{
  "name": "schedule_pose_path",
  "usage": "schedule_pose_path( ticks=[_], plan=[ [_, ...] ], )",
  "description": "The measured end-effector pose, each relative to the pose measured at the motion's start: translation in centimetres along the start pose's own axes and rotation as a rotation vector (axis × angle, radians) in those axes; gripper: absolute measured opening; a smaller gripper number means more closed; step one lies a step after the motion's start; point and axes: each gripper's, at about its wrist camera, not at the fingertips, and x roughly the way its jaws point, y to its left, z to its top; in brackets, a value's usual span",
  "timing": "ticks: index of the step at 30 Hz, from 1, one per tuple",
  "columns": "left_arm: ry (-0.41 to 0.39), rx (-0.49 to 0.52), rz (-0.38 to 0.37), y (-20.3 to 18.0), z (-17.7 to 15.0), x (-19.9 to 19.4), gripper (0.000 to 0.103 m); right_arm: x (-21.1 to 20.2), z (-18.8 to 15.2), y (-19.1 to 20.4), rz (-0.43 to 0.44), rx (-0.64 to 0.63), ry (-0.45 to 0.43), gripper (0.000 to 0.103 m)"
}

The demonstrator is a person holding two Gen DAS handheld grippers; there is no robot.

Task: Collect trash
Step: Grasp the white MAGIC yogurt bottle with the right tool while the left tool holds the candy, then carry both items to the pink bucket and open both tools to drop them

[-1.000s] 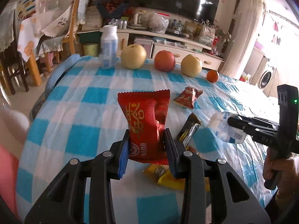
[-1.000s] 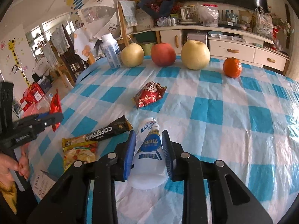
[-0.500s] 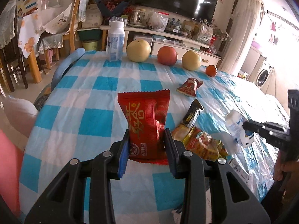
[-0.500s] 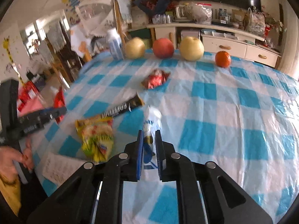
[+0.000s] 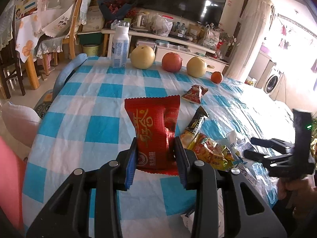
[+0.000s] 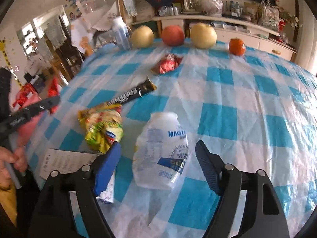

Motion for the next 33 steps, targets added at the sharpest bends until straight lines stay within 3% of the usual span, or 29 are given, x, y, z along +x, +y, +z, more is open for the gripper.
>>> schedule_pose_path(
  ticks=[5, 7, 14, 21, 25, 33],
  plan=[
    [-0.007, -0.007, -0.007, 0.4, 0.1, -0.6, 0.037, 1.7, -0.3, 0.5, -0.086, -0.042, 0.016, 0.076],
    [-0.014, -0.011, -0.009, 0.7, 0.1, -1.0, 0.037, 1.8, -0.3, 0.8, -0.122, -0.054, 0.014, 0.063],
    [-0.033, -0.032, -0.009, 1.9, 0.2, -2.4, 0.037, 1.4, -0.2, 1.5, -0.175, -0.056, 0.004, 0.062],
    [-0.078, -0.061, 0.0, 3.6, 0.5, -4.5, 0.037, -1.7, 0.9, 3.8, -0.191, -0.052, -0.08, 0.062],
    [-0.114, -0.087, 0.013, 4.8, 0.8, -6.1, 0.037, -3.6, 2.4, 6.6, -0.139, -0.065, -0.13, 0.062],
    [-0.193, -0.213, 0.067, 10.1, 1.1, -10.2, 0.037, -5.5, 6.6, 17.7, 0.119, -0.175, -0.194, 0.062]
  ],
)
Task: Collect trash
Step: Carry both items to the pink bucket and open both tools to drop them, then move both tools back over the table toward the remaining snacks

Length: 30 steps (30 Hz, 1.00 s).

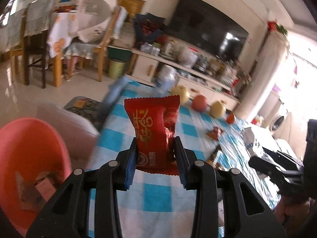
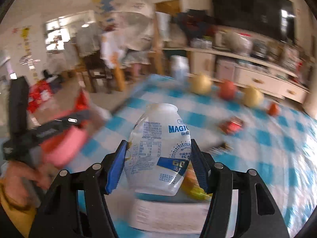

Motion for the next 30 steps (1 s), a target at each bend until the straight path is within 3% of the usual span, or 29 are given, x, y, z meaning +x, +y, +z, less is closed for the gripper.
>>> schedule_pose_path(
  ticks=[8, 14, 17, 19, 20, 22, 25, 30],
  plan=[
    [-0.074, -0.224, 0.146, 10.3, 0.9, -4.0, 0.037, 4.4, 4.4, 13.3, 0.256, -0.167, 0.003, 0.062],
    [-0.093, -0.367, 0.273, 15.8, 0.6, -5.5, 0.038, 9.2, 5.0, 21.5, 0.327, -0.276, 0.026, 0.063],
    [-0.072, -0.436, 0.389, 18.4, 0.2, -5.8, 0.051, 12.1, 4.8, 23.7, 0.342, -0.294, 0.066, 0.064],
    [-0.081, -0.47, 0.465, 19.4, 0.0, -6.3, 0.07, 13.2, 4.5, 23.8, 0.35, -0.267, 0.072, 0.086],
    [-0.087, -0.474, 0.474, 19.7, 0.1, -6.5, 0.071, 13.2, 4.3, 23.7, 0.337, -0.248, 0.069, 0.089],
    [-0.098, -0.479, 0.492, 20.2, 0.2, -6.8, 0.079, 13.1, 4.2, 22.9, 0.346, -0.198, 0.064, 0.089],
    [-0.103, -0.467, 0.505, 20.4, 0.5, -6.6, 0.084, 12.2, 4.1, 21.4, 0.321, -0.163, 0.046, 0.089],
    [-0.159, -0.412, 0.459, 18.3, 0.4, -6.6, 0.091, 9.9, 3.2, 19.5, 0.237, -0.192, 0.018, 0.091]
  ],
)
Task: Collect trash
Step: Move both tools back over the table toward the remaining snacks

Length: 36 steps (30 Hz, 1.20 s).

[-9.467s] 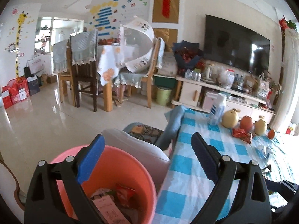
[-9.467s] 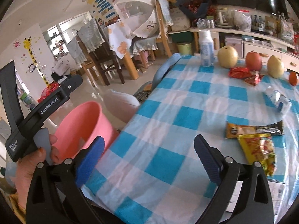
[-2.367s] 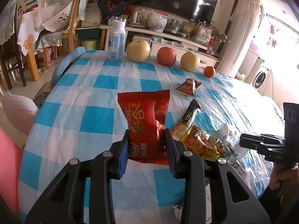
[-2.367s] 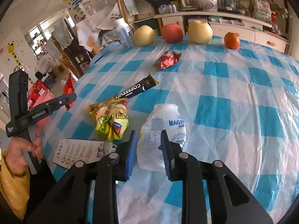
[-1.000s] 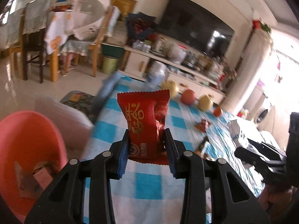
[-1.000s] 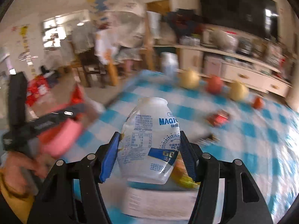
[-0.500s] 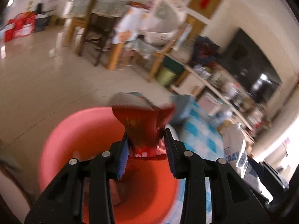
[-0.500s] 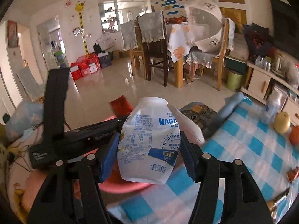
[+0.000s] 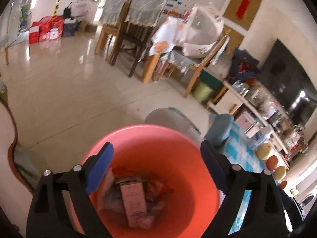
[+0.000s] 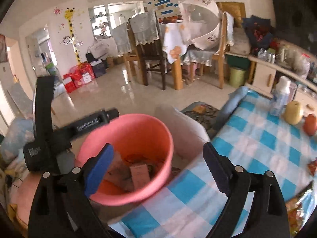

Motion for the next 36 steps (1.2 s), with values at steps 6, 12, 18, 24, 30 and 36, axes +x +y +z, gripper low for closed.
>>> schedule_pose_path(
  ticks=[6, 12, 18, 24, 30, 36],
  plan=[
    [-0.047, 0.112, -0.086, -3.6, -1.1, -0.4, 0.094, -2.6, -2.3, -0.6, -0.092, -0.045, -0.012, 0.091],
    [0.019, 0.205, -0.171, -6.9, -2.4, 0.1, 0.094, -5.1, -3.7, -2.5, -0.125, 0.004, -0.032, 0.092],
    [0.079, 0.253, -0.137, -8.7, -3.3, 0.9, 0.094, -7.1, -5.0, -3.9, -0.154, 0.035, -0.036, 0.094],
    [0.136, 0.229, -0.156, -8.7, -4.4, 1.6, 0.094, -8.6, -6.2, -4.6, -0.173, 0.049, -0.027, 0.095],
    [0.146, 0.291, -0.176, -10.4, -5.7, 1.7, 0.094, -10.2, -7.1, -4.9, -0.197, 0.035, -0.027, 0.095],
    [0.147, 0.324, -0.22, -12.5, -6.8, 1.2, 0.094, -11.3, -8.3, -5.9, -0.214, 0.051, -0.034, 0.095]
  ],
)
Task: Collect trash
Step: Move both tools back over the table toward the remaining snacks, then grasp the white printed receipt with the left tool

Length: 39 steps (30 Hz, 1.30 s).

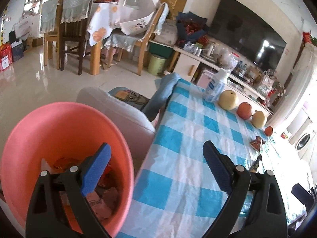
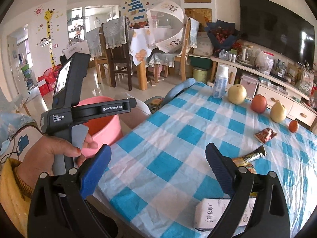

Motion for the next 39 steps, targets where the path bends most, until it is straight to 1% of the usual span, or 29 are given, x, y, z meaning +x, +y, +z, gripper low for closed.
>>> schedule_pose_path(
  ticks=[11, 15, 21, 26, 29, 32, 34, 37, 39],
  plan=[
    [-0.02, 0.063, -0.067, -3.8, -0.6, -0.3, 0.094, -1.9, -1.8, -4.3, -0.04, 0.079, -0.008, 0.095],
    [-0.015, 0.092, -0.079, -5.5, -1.1, -0.2, 0.094, -2.5, -2.1, -5.9, -0.04, 0.111, -0.014, 0.096],
    [-0.008, 0.148, -0.091, -7.7, -2.0, -0.3, 0.094, -3.7, -2.5, -8.5, -0.064, 0.154, -0.034, 0.096],
    [0.013, 0.189, -0.088, -9.4, -2.9, 0.0, 0.094, -4.5, -2.9, -10.7, -0.111, 0.177, -0.045, 0.096],
    [0.023, 0.209, -0.098, -10.2, -3.4, 0.1, 0.094, -4.9, -3.3, -12.1, -0.163, 0.174, -0.048, 0.096],
    [0.034, 0.256, -0.133, -11.6, -3.8, 0.1, 0.094, -5.2, -3.7, -13.8, -0.175, 0.198, -0.05, 0.096],
    [0.039, 0.297, -0.156, -12.6, -4.3, 0.1, 0.094, -5.5, -4.0, -15.4, -0.174, 0.237, -0.048, 0.096],
    [0.059, 0.38, -0.219, -14.7, -5.3, -0.1, 0.094, -6.0, -4.6, -17.5, -0.183, 0.284, -0.047, 0.096],
    [0.074, 0.443, -0.245, -16.0, -6.1, -0.1, 0.094, -6.2, -5.0, -18.9, -0.196, 0.313, -0.043, 0.096]
  ],
)
